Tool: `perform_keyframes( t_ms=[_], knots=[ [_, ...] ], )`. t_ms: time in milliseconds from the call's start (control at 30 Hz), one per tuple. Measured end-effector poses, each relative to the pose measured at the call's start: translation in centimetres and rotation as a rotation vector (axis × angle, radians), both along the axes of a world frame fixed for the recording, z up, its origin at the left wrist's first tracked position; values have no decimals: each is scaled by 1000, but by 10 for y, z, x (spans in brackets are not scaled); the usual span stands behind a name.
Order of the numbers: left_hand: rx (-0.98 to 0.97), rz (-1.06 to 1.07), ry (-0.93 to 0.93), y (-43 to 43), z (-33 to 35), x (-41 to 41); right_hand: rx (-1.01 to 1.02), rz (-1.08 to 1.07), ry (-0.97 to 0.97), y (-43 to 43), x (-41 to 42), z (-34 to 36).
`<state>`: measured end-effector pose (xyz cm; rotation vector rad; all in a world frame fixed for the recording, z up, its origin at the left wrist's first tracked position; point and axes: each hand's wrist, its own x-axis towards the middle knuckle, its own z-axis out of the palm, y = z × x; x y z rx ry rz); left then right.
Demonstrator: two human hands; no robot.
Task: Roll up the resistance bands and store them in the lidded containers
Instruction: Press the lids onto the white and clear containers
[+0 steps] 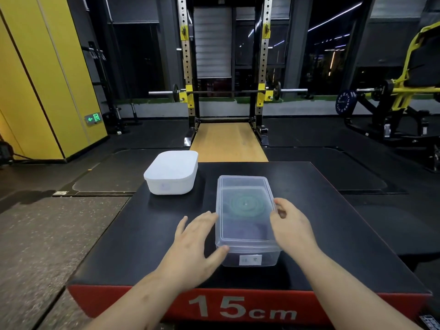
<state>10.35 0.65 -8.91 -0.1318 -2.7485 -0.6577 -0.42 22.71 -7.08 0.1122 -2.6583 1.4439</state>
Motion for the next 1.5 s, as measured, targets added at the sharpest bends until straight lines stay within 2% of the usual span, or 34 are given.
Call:
perform_keyframes(
  t_ms=[300,633,900,1133,1300,1500],
  knots=[
    [15,21,-12,1,-11,3,81,28,68,0,1,-10],
    [70,35,-1,1,-18,3,45,47,72,4,3,-14],
    [133,103,-50,10,-10,-7,134,90,103,4,4,-14],
    [-3,63,-57,15,-17,-11,127,104,51,2,9,-15],
    [7,39,-94,17,-10,-20,287,130,26,4,3,-3],
    [-98,57,-88,12,3,-35,523,121,-16,1,-4,10]
  ],
)
